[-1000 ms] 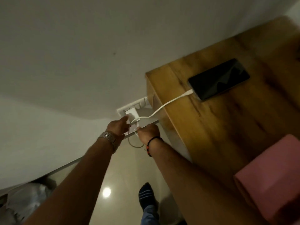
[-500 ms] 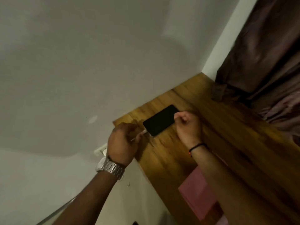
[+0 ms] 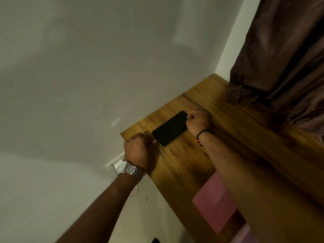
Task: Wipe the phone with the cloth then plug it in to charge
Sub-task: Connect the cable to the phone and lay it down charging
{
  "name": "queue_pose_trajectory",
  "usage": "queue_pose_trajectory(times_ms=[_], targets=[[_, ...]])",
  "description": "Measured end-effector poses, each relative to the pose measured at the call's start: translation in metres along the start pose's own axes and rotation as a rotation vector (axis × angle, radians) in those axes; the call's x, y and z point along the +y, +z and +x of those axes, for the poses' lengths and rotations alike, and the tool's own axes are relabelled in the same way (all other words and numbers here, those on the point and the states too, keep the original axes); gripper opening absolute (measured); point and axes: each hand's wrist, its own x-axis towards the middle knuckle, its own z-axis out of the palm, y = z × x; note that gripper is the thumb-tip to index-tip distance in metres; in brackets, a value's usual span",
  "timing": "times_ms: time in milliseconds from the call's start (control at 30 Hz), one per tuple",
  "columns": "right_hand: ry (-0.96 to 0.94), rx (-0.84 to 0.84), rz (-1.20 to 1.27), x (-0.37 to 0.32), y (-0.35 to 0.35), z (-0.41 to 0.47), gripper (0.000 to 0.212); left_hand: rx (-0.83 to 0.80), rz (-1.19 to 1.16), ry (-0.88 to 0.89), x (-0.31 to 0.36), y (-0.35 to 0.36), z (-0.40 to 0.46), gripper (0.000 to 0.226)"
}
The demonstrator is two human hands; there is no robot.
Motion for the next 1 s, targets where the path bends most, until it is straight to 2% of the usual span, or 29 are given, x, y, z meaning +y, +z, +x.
queue_pose_trajectory(times_ms=[367,467,567,633,700,767,867,900,1000], targets=[[-0.05,0.044,-0.121,0.004,0.008,-0.008,0.022,0.023,-0.039,0.131,-0.007,0.005,0.007,0.01],[-0.036,-0.029,-0.061,0.002,0.0,-0.006,0.025,-0.011,-0.032,0.148,-0.005,0.0,0.006,0.015],[-0.02,-0.119,-0.086,-0.004,-0.006,-0.011,0.014,-0.037,-0.037,0.138,-0.004,-0.009,0.0,0.023],[-0.045,-0.067,-0.072,-0.009,-0.009,-0.028,0.029,0.051,-0.046,0.132,-0.012,-0.019,-0.01,0.028],[-0.101,0.0,0.1,-0.016,-0.012,-0.063,0.04,0.217,-0.177,0.045,-0.028,-0.033,-0.028,0.024],[-0.173,-0.016,0.303,-0.026,-0.013,-0.113,0.034,0.303,-0.447,-0.144,-0.048,-0.045,-0.049,0.012],[-0.225,-0.235,0.506,-0.028,0.007,-0.191,0.016,0.287,-0.88,-0.534,-0.079,-0.06,-0.08,0.022],[-0.191,-0.336,0.571,-0.027,0.018,-0.213,0.019,0.277,-0.992,-0.649,-0.088,-0.063,-0.091,0.026],[0.019,-0.599,0.64,-0.012,0.059,-0.256,0.022,0.27,-1.097,-0.828,-0.103,-0.066,-0.123,0.033]])
